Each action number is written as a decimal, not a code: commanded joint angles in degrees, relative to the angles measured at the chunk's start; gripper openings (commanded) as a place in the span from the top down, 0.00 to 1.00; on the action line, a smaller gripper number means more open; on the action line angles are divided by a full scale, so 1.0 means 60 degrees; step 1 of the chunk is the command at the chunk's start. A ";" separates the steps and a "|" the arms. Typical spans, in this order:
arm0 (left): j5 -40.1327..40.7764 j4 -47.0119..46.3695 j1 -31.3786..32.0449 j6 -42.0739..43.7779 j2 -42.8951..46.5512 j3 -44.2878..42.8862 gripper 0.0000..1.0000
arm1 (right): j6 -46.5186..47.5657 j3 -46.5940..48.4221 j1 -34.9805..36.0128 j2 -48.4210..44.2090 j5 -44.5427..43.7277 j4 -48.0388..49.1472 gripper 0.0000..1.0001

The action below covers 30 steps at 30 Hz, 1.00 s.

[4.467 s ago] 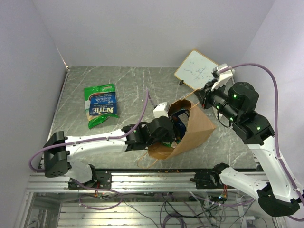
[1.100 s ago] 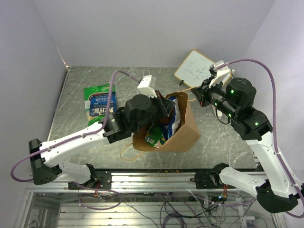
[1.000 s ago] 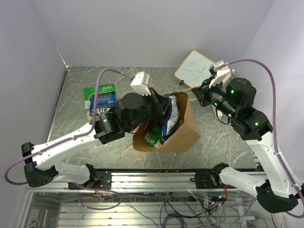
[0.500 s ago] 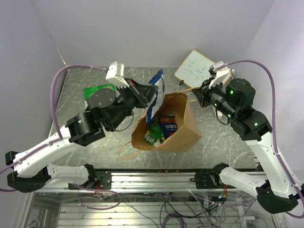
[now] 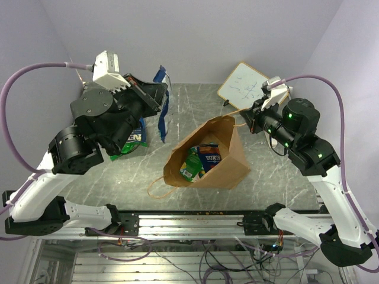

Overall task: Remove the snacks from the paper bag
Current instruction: Place the snack at the center of the board.

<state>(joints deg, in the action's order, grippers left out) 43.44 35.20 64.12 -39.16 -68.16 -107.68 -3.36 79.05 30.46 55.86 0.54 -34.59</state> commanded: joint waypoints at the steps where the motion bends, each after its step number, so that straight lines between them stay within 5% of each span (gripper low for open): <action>1: 0.0313 0.1904 -0.0806 0.0087 -0.0472 -0.0582 0.93 | 0.0091 -0.0065 -0.0015 -0.0166 -0.0021 0.0302 1.00; 7: -0.1751 0.2968 -0.3521 0.0044 -0.1007 -0.0366 0.93 | 0.0169 -0.0115 -0.0015 -0.0250 -0.0078 0.0251 1.00; 17: -0.3308 0.3250 -0.6944 0.0998 -0.2038 0.0374 0.93 | 0.0105 -0.0295 -0.0008 -0.0441 -0.0071 0.0258 1.00; 30: -0.1357 0.3969 -0.8683 0.2529 -0.2877 0.0411 0.93 | 0.0105 -0.0545 -0.0012 -0.0697 -0.0287 0.0258 1.00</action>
<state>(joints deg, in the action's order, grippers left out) 29.63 57.63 13.47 -28.62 -84.88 -105.23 -2.92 76.44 30.46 53.19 0.16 -34.57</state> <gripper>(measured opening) 0.075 0.004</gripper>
